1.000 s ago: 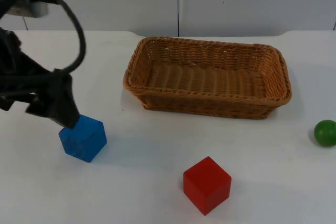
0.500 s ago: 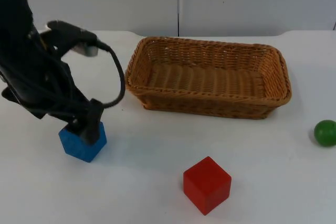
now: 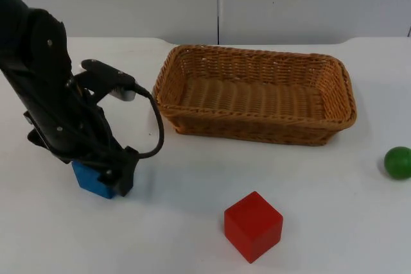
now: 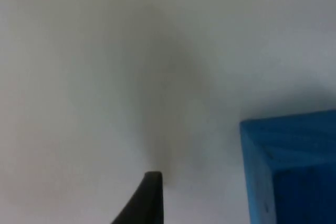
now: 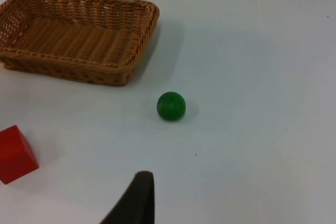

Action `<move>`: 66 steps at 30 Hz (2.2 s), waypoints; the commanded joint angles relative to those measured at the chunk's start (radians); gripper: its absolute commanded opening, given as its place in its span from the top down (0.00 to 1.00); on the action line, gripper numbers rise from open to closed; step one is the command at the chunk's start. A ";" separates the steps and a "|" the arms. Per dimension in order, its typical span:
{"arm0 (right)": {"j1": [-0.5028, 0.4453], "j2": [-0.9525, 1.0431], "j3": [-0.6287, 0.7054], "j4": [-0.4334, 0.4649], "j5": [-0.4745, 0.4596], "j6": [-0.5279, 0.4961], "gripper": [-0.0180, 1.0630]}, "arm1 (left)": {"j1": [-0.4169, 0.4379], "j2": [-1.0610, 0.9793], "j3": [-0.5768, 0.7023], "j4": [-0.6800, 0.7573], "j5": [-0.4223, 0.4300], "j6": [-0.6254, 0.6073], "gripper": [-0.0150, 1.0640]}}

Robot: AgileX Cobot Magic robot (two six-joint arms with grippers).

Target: Place all geometric objects except the red cube into the basket.

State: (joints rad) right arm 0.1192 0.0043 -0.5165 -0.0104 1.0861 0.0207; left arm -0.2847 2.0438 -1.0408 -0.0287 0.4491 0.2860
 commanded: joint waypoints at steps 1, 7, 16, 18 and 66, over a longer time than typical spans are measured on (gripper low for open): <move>-0.007 -0.004 0.002 -0.004 -0.009 -0.009 0.01 | -0.005 0.009 -0.006 -0.013 -0.017 0.000 0.07; -0.007 -0.004 0.002 -0.004 -0.009 -0.009 0.01 | -0.005 0.014 -0.006 -0.015 -0.032 0.000 0.27; -0.007 -0.004 0.002 -0.006 -0.009 -0.009 0.01 | -0.005 0.005 -0.006 -0.034 -0.022 -0.006 0.98; -0.007 -0.004 0.002 -0.006 -0.009 -0.009 0.01 | -0.005 -0.030 -0.006 -0.041 0.006 -0.045 0.99; -0.007 -0.004 0.002 -0.006 -0.009 -0.009 0.01 | -0.128 0.167 -0.799 -0.148 0.305 -0.003 0.99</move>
State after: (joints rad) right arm 0.1192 0.0043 -0.5165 -0.0104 1.0861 0.0207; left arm -0.4067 2.2027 -1.8226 -0.1616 0.7461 0.2771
